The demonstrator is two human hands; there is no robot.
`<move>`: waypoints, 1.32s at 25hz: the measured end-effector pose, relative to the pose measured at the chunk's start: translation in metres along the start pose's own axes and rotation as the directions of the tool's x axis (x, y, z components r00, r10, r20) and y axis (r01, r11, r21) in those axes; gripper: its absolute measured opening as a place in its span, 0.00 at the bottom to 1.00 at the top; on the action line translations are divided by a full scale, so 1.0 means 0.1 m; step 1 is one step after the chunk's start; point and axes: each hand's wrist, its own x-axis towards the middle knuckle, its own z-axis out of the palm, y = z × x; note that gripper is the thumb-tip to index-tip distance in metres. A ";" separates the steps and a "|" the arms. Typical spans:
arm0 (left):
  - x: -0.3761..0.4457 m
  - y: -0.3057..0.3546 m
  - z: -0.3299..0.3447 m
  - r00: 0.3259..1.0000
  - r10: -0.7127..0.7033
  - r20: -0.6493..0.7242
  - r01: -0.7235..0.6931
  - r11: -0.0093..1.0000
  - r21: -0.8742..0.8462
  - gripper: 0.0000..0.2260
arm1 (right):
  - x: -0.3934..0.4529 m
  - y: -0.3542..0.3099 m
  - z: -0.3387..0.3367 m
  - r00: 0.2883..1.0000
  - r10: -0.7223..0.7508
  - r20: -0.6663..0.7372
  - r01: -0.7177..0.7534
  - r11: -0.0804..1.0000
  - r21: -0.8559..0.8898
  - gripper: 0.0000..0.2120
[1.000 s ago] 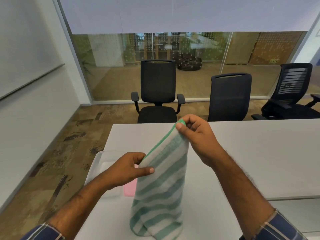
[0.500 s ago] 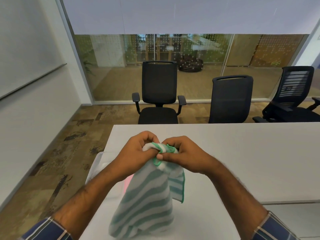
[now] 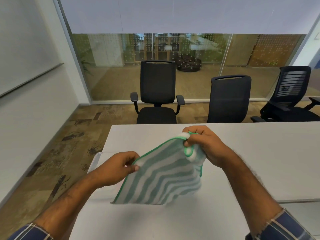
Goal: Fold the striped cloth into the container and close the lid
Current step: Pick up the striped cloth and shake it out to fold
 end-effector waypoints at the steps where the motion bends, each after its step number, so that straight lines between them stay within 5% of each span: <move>1: 0.01 0.03 0.00 0.998 0.003 -0.058 -0.006 0.999 -0.054 0.03 | 0.01 0.01 0.00 0.999 0.019 0.027 -0.019 1.000 -0.001 0.04; 4: 0.05 0.23 0.03 0.990 0.051 -0.130 -0.083 0.964 -0.251 0.06 | 0.05 0.05 0.12 0.995 0.049 0.083 -0.044 0.997 -0.057 0.05; 8: 0.13 0.54 0.13 0.980 0.148 -0.133 -0.182 0.938 -0.294 0.09 | 0.10 0.14 0.44 0.987 0.075 0.142 -0.042 0.974 -0.223 0.22; 12: 0.14 0.56 0.08 0.978 0.193 -0.079 -0.208 0.920 -0.333 0.10 | 0.11 0.16 0.43 0.999 0.020 0.041 -0.004 0.936 -0.353 0.14; 16: 0.10 0.36 -0.08 0.998 0.068 -0.016 -0.068 0.997 -0.030 0.13 | 0.06 0.17 0.26 0.997 0.010 -0.073 -0.030 0.962 -0.273 0.08; 20: 0.08 0.13 -0.17 0.998 -0.067 0.012 0.065 0.991 0.114 0.05 | 0.06 0.19 0.15 0.983 0.045 -0.179 -0.086 0.970 -0.228 0.07; 22: 0.08 0.05 -0.18 0.992 -0.102 -0.078 0.103 0.995 0.005 0.03 | 0.06 0.19 0.12 0.976 0.084 -0.203 -0.122 0.976 -0.181 0.07; 24: 0.09 0.04 -0.19 0.978 -0.130 -0.164 0.080 0.957 -0.279 0.03 | 0.07 0.19 0.11 0.956 0.114 -0.270 -0.150 0.982 -0.114 0.10; 27: 0.11 0.15 -0.19 0.967 -0.128 -0.221 -0.046 0.765 -0.643 0.06 | 0.11 0.16 0.10 0.876 0.176 -0.448 -0.247 0.964 -0.103 0.20; 30: 0.16 0.29 -0.16 0.947 -0.155 -0.283 -0.108 0.675 -0.730 0.09 | 0.15 0.12 0.13 0.811 0.276 -0.516 -0.370 0.925 -0.089 0.23; 33: 0.22 0.37 -0.12 0.934 -0.176 -0.310 -0.105 0.695 -0.711 0.08 | 0.15 0.07 0.15 0.793 0.410 -0.451 -0.396 0.909 0.131 0.11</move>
